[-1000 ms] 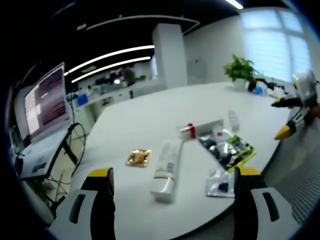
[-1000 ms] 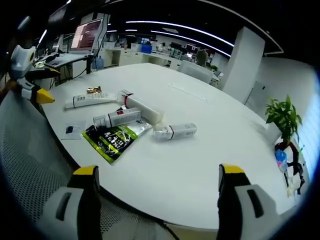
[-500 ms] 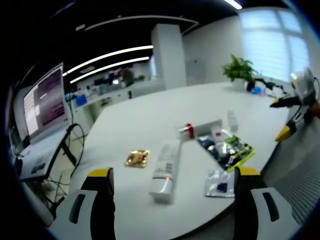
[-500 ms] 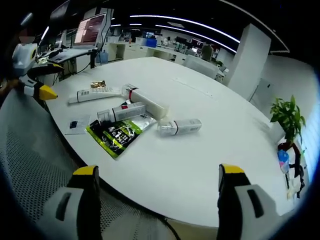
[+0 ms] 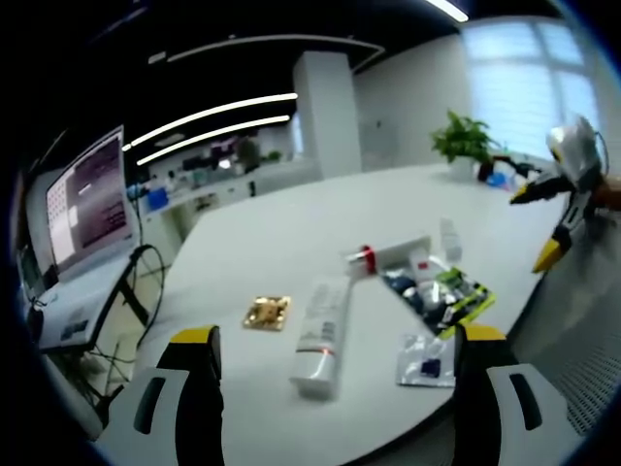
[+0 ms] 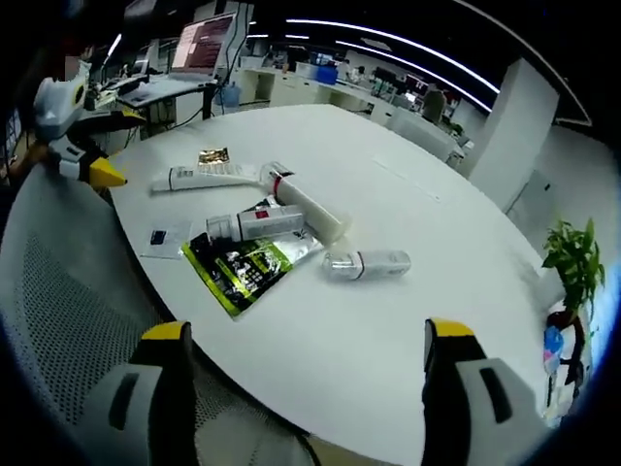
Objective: Arrange the skincare products in the storage area until every visible bottle or jar stands upright without overlapping.
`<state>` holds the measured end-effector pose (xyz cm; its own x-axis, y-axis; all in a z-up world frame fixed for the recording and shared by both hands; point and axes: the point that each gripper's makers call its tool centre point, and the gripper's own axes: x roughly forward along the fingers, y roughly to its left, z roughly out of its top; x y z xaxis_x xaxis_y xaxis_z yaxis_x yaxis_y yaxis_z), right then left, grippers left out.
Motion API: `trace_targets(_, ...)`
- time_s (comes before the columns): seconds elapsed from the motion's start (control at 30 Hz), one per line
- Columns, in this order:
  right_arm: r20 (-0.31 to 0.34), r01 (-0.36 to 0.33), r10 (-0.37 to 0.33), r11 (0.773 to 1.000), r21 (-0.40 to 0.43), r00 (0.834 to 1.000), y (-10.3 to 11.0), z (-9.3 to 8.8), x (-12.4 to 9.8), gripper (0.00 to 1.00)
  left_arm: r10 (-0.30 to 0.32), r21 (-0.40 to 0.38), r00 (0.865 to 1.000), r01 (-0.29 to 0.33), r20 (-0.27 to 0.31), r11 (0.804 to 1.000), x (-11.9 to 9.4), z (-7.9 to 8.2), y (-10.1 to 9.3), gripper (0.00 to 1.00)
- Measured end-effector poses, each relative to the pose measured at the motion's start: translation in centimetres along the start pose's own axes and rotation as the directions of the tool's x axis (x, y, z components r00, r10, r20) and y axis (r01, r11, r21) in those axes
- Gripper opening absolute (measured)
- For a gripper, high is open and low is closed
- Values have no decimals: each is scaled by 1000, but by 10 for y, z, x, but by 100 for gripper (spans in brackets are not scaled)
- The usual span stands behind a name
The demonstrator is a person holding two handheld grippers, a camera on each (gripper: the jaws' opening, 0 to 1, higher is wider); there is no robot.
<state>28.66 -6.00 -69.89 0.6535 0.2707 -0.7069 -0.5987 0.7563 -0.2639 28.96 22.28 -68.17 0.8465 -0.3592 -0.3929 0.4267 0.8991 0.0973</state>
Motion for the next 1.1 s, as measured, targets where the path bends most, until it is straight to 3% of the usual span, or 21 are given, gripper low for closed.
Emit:
trace_targets(0.27,-35,-53,50,994,-98,998,-7,17,9,99,-12,14,1000,12,3,1000,0,0,-2,97)
trace_targets(0.5,-47,-94,88,986,-136,995,-16,36,17,99,-15,9,1000,15,4,1000,1,0,-3,97)
trace_targets(0.73,-47,-166,159,966,-199,986,-17,62,32,99,-8,1,1000,8,2,1000,1,0,-1,97)
trace_targets(1.0,-76,-200,186,939,-281,980,-23,85,45,99,-1,-1,1000,1,9,1000,1,0,0,97)
trace_targets(1.1,-83,-219,203,931,-292,976,-25,93,51,93,0,-1,1000,0,12,1000,1,1,0,97)
